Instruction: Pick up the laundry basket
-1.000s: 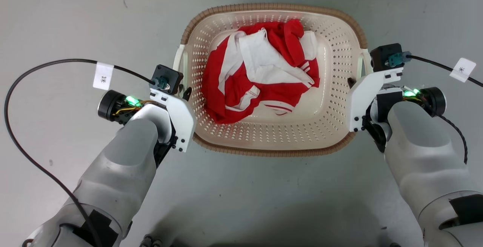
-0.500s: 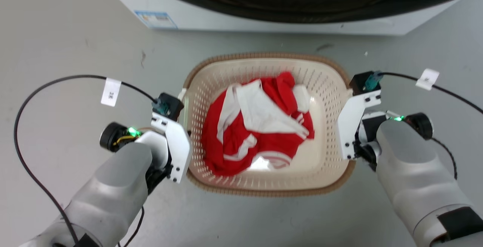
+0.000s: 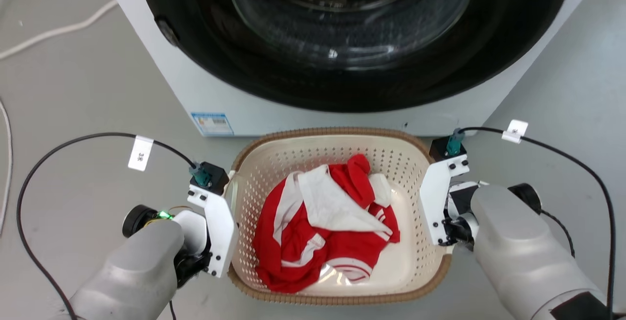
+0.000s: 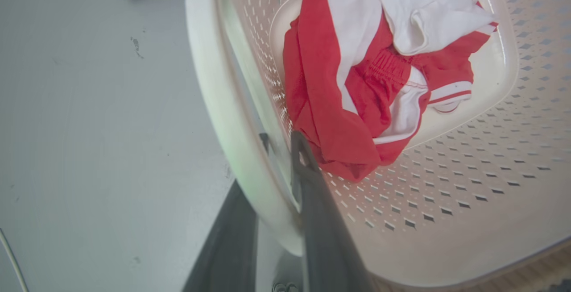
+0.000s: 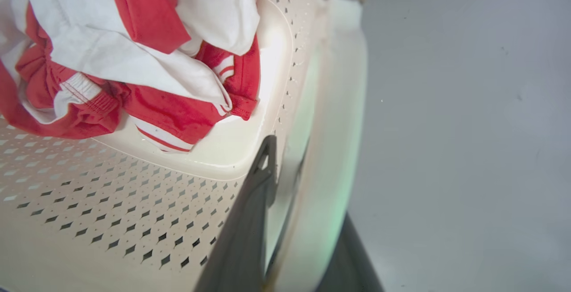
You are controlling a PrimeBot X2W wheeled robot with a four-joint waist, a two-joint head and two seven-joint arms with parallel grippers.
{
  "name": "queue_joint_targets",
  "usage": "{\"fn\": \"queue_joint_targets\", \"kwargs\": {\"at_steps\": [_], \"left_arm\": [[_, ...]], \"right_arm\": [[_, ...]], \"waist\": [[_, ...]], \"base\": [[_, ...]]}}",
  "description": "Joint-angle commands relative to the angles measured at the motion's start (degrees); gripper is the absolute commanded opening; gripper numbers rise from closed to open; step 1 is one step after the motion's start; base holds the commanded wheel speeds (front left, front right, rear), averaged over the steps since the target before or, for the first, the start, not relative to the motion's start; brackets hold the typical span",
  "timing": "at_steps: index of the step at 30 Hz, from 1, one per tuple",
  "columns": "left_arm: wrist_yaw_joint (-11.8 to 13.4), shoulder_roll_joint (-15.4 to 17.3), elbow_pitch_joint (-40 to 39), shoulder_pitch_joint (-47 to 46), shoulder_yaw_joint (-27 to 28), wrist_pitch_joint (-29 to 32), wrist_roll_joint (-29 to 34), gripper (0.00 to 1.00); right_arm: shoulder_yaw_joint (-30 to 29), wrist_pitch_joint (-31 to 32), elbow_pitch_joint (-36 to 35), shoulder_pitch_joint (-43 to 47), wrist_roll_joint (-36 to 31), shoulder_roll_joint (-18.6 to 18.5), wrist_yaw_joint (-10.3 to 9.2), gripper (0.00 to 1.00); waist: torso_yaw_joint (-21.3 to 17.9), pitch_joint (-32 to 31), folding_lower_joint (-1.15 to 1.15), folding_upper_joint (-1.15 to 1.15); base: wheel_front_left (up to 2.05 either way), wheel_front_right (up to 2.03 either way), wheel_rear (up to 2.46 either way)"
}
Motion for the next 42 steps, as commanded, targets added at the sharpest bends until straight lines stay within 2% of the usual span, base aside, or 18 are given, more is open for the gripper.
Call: {"fn": "queue_joint_targets", "kwargs": {"at_steps": [1,7,15,30,42], "left_arm": [[0.26,2.54,0.46,0.96,-0.9,0.88,-0.88,0.0],[0.27,3.59,-0.17,3.08,-3.24,3.79,-3.9,0.0],[0.27,4.66,-1.46,6.09,-5.04,7.47,-6.38,0.0],[0.24,4.9,-3.72,6.7,-6.43,14.31,-9.85,0.0],[0.24,4.83,-3.73,5.45,-6.65,14.78,-10.55,0.0]], "right_arm": [[1.33,1.07,0.09,1.85,0.44,-1.08,0.16,0.0],[3.56,2.92,-0.37,4.78,3.78,-1.18,0.16,0.0],[6.23,4.39,-0.63,7.5,6.41,-1.26,0.16,0.0],[9.38,5.85,0.38,5.81,8.58,-1.29,0.15,0.0],[11.24,5.72,0.5,4.98,10.33,-1.22,0.15,0.0]], "waist": [[-1.22,-4.76,0.01,0.0],[-1.69,-10.31,0.01,0.0],[-2.16,-14.71,0.01,0.0],[-1.47,-16.32,0.01,0.0],[-1.59,-16.08,0.01,0.0]], "base": [[0.0,0.0,0.0],[0.0,0.0,0.0],[0.0,0.0,0.0],[0.0,0.0,0.0],[0.0,0.0,0.0]]}}
